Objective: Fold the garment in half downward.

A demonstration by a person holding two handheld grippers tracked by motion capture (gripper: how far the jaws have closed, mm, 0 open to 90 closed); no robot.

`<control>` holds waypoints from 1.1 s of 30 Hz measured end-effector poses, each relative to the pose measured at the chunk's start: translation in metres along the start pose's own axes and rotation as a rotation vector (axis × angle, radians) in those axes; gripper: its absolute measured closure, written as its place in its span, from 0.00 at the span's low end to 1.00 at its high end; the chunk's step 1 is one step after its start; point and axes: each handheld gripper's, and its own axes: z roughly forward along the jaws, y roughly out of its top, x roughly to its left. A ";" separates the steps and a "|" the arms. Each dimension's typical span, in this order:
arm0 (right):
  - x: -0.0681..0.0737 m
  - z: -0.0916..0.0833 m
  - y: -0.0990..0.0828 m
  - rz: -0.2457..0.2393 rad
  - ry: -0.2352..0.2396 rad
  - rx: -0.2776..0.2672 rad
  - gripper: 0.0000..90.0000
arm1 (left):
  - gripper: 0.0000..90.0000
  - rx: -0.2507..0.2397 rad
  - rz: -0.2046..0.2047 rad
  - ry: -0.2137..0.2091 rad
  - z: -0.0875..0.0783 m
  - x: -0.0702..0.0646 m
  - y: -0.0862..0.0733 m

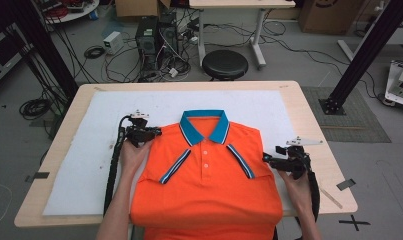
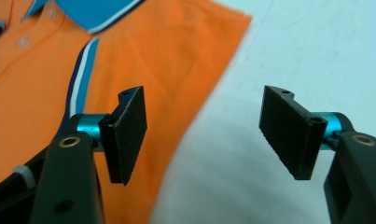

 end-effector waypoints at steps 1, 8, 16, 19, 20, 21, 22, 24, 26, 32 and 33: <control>-0.003 0.001 0.005 0.002 -0.003 -0.003 0.37 | 0.90 -0.001 0.000 0.000 0.000 0.000 0.000; -0.022 0.034 0.049 -0.004 -0.033 0.048 0.40 | 0.89 -0.004 0.004 0.002 0.000 -0.001 0.000; -0.034 0.077 0.068 0.010 -0.002 0.110 0.45 | 0.89 0.002 0.015 0.001 0.000 -0.001 0.000; -0.030 0.079 0.066 -0.015 -0.026 0.121 0.45 | 0.89 0.000 0.018 0.006 0.000 -0.002 0.000; -0.029 0.080 0.066 -0.024 -0.038 0.123 0.45 | 0.89 0.000 0.018 0.004 0.000 -0.002 0.000; -0.026 0.081 0.066 -0.042 -0.053 0.125 0.45 | 0.89 -0.001 0.020 0.006 0.000 -0.002 0.000; -0.023 0.081 0.066 -0.061 -0.072 0.129 0.45 | 0.89 0.000 0.022 0.008 0.000 -0.002 0.000; -0.019 0.082 0.065 -0.087 -0.087 0.130 0.47 | 0.89 -0.001 0.025 0.010 0.000 -0.003 0.000; -0.015 0.083 0.065 -0.117 -0.085 0.134 0.50 | 0.89 0.000 0.027 0.010 0.000 -0.003 0.000; -0.015 0.083 0.065 -0.121 -0.046 0.128 0.60 | 0.89 -0.001 0.030 0.011 0.000 -0.003 0.000; -0.015 0.084 0.065 -0.121 -0.046 0.127 0.60 | 0.89 -0.001 0.030 0.010 0.000 -0.003 0.000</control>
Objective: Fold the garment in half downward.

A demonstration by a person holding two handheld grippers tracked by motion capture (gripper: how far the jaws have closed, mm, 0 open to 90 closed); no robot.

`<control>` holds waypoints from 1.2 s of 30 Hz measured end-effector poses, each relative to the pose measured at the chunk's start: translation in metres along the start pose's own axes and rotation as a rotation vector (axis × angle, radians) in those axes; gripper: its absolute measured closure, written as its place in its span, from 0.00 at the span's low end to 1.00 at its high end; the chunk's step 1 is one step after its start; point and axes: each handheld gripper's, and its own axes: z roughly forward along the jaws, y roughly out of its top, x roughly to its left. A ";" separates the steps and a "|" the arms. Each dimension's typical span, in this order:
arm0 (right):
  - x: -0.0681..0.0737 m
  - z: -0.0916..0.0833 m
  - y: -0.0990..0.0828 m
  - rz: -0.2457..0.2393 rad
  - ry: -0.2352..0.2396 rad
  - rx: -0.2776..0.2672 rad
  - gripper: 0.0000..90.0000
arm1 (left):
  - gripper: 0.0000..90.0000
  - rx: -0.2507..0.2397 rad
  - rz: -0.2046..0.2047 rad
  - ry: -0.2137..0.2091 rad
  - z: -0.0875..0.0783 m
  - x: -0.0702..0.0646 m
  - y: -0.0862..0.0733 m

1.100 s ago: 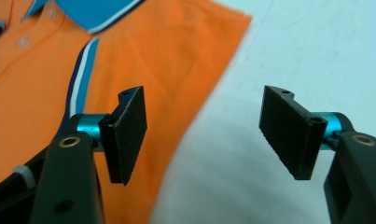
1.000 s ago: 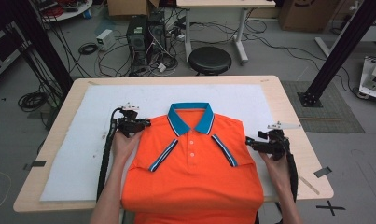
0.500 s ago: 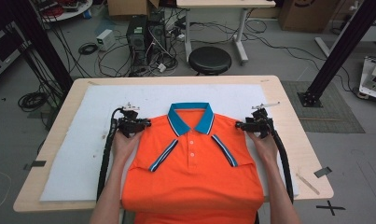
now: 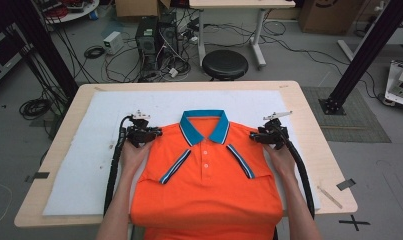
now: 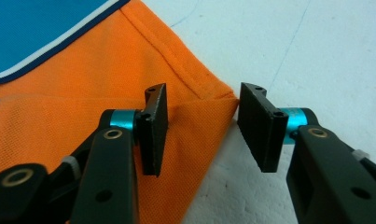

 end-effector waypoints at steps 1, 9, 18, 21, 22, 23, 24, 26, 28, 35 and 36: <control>0.001 0.000 0.000 0.000 -0.001 0.003 0.61 | 0.89 0.000 0.000 0.001 0.000 0.000 0.000; -0.001 0.002 0.001 -0.015 0.024 -0.021 0.80 | 0.89 -0.009 -0.003 0.004 0.001 -0.001 0.000; 0.002 0.000 0.000 -0.032 0.030 -0.028 0.94 | 0.89 0.000 0.014 0.003 -0.001 -0.001 0.000; 0.003 -0.002 -0.002 -0.034 0.012 -0.034 0.96 | 0.90 -0.017 0.012 0.005 -0.001 -0.003 -0.001; 0.003 -0.003 -0.002 -0.030 0.004 -0.039 0.96 | 0.90 -0.019 0.021 0.001 -0.003 -0.002 -0.001; 0.002 -0.005 -0.003 -0.024 0.001 -0.049 0.96 | 0.90 -0.032 0.012 0.002 -0.003 -0.002 -0.001; 0.001 -0.006 -0.003 -0.016 0.002 -0.056 0.96 | 0.90 -0.045 0.003 -0.002 -0.005 -0.001 -0.002; -0.001 -0.010 -0.005 0.010 0.001 -0.078 0.96 | 0.90 -0.072 -0.011 -0.007 -0.007 0.000 -0.003; -0.004 -0.012 -0.006 0.031 0.002 -0.100 0.96 | 0.91 -0.089 -0.022 -0.014 -0.010 0.002 -0.004; 0.001 -0.011 -0.007 -0.009 -0.034 -0.092 0.96 | 0.91 -0.072 -0.004 0.003 -0.008 0.000 -0.003; 0.001 -0.011 -0.007 -0.009 -0.035 -0.088 0.96 | 0.91 -0.077 -0.007 -0.003 -0.008 0.000 -0.003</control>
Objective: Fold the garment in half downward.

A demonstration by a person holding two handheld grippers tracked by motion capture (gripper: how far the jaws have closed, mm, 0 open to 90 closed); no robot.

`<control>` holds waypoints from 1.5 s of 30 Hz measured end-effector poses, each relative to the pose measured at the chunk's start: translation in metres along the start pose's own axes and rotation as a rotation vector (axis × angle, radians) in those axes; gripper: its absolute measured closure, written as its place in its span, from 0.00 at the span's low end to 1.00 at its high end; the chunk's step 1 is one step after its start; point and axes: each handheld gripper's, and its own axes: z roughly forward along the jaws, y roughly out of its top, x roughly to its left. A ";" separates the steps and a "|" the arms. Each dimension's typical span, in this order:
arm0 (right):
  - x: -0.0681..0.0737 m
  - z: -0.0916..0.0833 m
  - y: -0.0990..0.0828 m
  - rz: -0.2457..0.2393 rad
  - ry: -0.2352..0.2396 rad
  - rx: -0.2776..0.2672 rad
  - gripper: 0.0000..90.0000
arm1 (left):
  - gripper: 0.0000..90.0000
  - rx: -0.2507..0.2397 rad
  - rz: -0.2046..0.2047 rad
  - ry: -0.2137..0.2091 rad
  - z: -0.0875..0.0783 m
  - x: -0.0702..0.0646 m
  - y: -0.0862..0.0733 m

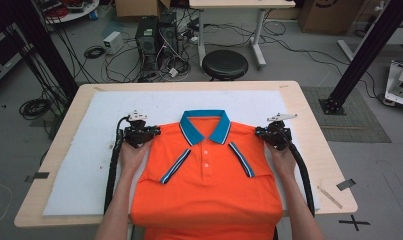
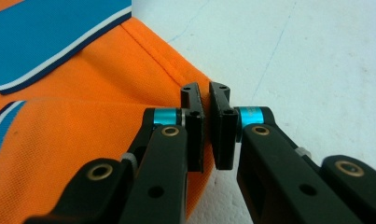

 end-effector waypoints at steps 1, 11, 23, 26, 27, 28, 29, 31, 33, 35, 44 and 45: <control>0.000 0.000 0.000 -0.001 -0.001 0.000 0.96 | 0.92 -0.003 -0.007 -0.002 -0.001 0.000 0.000; -0.005 -0.003 0.020 0.040 0.017 -0.019 0.96 | 0.92 0.006 -0.035 0.015 -0.009 0.003 0.014; -0.010 0.000 0.068 0.019 -0.030 -0.004 0.96 | 0.92 0.025 0.007 0.038 -0.006 0.013 0.068; -0.012 -0.001 0.081 0.025 -0.034 -0.021 0.96 | 0.92 -0.001 0.008 0.034 -0.010 0.015 0.082; -0.013 -0.002 0.084 0.022 -0.036 -0.029 0.96 | 0.92 -0.012 0.005 0.033 -0.012 0.015 0.084; -0.013 -0.003 0.085 0.028 -0.038 -0.033 0.96 | 0.92 -0.028 0.003 0.027 -0.014 0.015 0.086; -0.013 -0.003 0.086 0.026 -0.040 -0.038 0.96 | 0.92 -0.037 -0.004 0.017 -0.015 0.015 0.085; -0.013 -0.004 0.083 0.038 -0.031 -0.031 0.96 | 0.92 -0.040 -0.009 0.003 -0.017 0.014 0.080; -0.012 -0.006 0.077 0.036 -0.011 -0.033 0.96 | 0.92 -0.023 0.006 -0.004 -0.017 0.012 0.071; -0.010 -0.007 0.069 0.031 -0.009 -0.025 0.96 | 0.92 -0.014 0.009 -0.005 -0.017 0.010 0.061; 0.004 -0.028 0.034 0.004 0.028 -0.025 0.96 | 0.92 -0.021 0.014 -0.063 -0.037 -0.008 0.024; 0.006 -0.030 0.030 -0.004 0.033 -0.021 0.96 | 0.92 -0.024 0.017 -0.067 -0.039 -0.010 0.020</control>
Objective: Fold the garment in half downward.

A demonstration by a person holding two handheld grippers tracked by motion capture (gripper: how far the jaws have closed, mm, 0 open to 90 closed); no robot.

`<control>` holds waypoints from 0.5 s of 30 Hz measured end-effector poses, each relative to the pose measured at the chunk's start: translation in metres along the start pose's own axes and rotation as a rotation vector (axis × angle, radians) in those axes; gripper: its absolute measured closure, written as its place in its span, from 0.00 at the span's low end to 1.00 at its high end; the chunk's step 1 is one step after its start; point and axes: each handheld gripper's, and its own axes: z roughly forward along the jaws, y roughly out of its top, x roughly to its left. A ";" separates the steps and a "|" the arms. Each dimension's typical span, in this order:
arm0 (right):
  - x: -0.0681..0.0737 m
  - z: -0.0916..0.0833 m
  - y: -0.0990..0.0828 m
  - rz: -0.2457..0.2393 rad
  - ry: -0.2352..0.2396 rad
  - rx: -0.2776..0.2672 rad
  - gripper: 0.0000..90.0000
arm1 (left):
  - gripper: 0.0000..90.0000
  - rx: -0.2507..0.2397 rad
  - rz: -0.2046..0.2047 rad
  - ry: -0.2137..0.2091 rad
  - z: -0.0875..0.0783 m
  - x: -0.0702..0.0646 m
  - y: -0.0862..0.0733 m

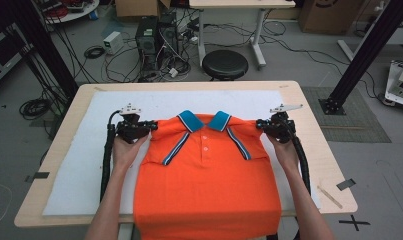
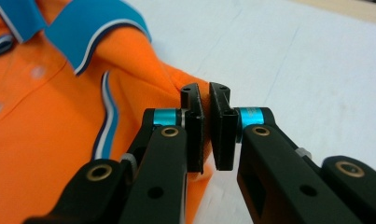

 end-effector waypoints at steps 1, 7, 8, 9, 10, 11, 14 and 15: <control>0.003 -0.002 -0.004 -0.010 0.001 0.005 0.96 | 0.92 -0.002 -0.001 -0.011 -0.002 -0.003 -0.004; 0.016 -0.015 -0.025 -0.034 0.006 0.013 0.96 | 0.92 0.024 0.030 -0.027 -0.013 -0.019 -0.025; 0.017 -0.017 -0.029 -0.028 0.015 0.014 0.96 | 0.92 0.025 0.035 -0.027 -0.015 -0.022 -0.027; 0.018 -0.019 -0.032 -0.027 0.018 0.014 0.96 | 0.91 0.026 0.042 -0.031 -0.017 -0.025 -0.029; 0.018 -0.021 -0.036 -0.024 0.019 0.015 0.96 | 0.91 0.030 0.048 -0.036 -0.020 -0.027 -0.031; 0.019 -0.024 -0.039 -0.027 0.020 0.016 0.96 | 0.91 0.033 0.051 -0.041 -0.022 -0.030 -0.033; 0.020 -0.031 -0.050 -0.013 0.040 0.001 0.96 | 0.91 0.029 0.051 -0.053 -0.030 -0.037 -0.041; 0.021 -0.033 -0.053 -0.006 0.048 0.002 0.96 | 0.91 0.030 0.052 -0.056 -0.033 -0.038 -0.045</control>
